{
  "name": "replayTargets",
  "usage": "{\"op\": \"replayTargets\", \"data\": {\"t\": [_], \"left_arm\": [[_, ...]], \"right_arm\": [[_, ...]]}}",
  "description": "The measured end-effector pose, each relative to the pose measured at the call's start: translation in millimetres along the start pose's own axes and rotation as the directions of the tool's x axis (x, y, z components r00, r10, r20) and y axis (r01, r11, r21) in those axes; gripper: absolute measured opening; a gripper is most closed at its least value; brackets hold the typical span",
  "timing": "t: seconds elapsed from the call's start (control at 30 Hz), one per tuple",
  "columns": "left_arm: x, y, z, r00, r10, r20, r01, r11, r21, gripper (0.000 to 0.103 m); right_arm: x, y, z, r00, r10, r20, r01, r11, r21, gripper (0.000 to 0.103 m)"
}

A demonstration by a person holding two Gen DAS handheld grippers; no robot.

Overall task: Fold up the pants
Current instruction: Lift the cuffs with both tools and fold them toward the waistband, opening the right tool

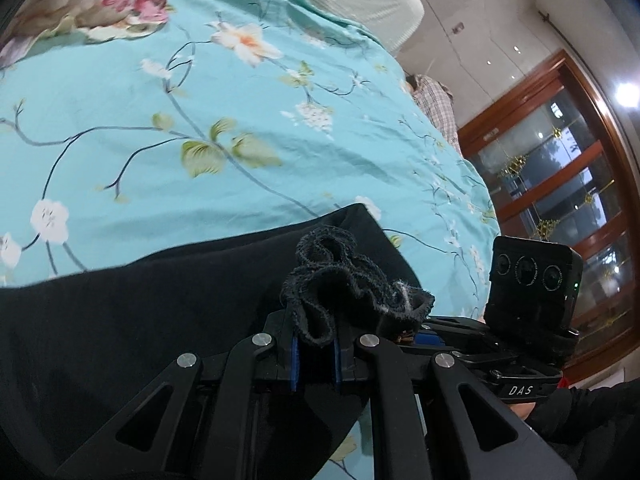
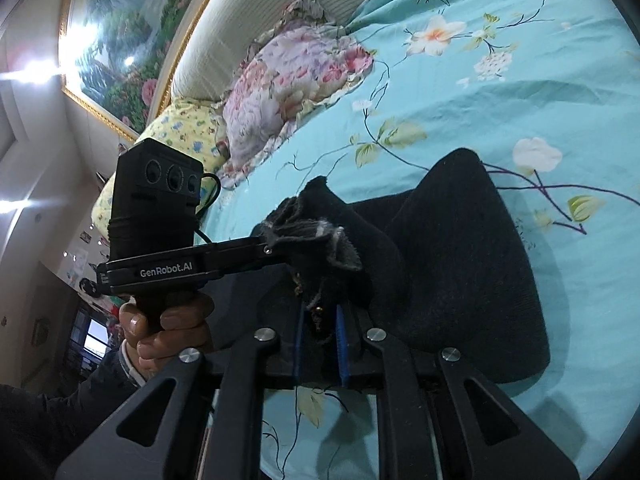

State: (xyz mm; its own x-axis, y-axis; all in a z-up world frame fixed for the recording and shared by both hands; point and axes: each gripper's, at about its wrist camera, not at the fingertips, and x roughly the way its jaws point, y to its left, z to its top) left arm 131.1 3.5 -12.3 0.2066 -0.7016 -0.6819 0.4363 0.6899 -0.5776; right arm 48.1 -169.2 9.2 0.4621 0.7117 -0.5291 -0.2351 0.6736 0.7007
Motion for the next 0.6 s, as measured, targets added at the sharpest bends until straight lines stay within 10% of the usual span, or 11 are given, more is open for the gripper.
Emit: {"op": "replayTargets", "data": {"t": [0.6], "left_arm": [[-45, 39, -47, 0.991, 0.078, 0.108, -0.053, 0.974, -0.222, 0.020]], "right_arm": [[23, 32, -12, 0.996, -0.024, -0.089, 0.014, 0.994, -0.112, 0.050]]}}
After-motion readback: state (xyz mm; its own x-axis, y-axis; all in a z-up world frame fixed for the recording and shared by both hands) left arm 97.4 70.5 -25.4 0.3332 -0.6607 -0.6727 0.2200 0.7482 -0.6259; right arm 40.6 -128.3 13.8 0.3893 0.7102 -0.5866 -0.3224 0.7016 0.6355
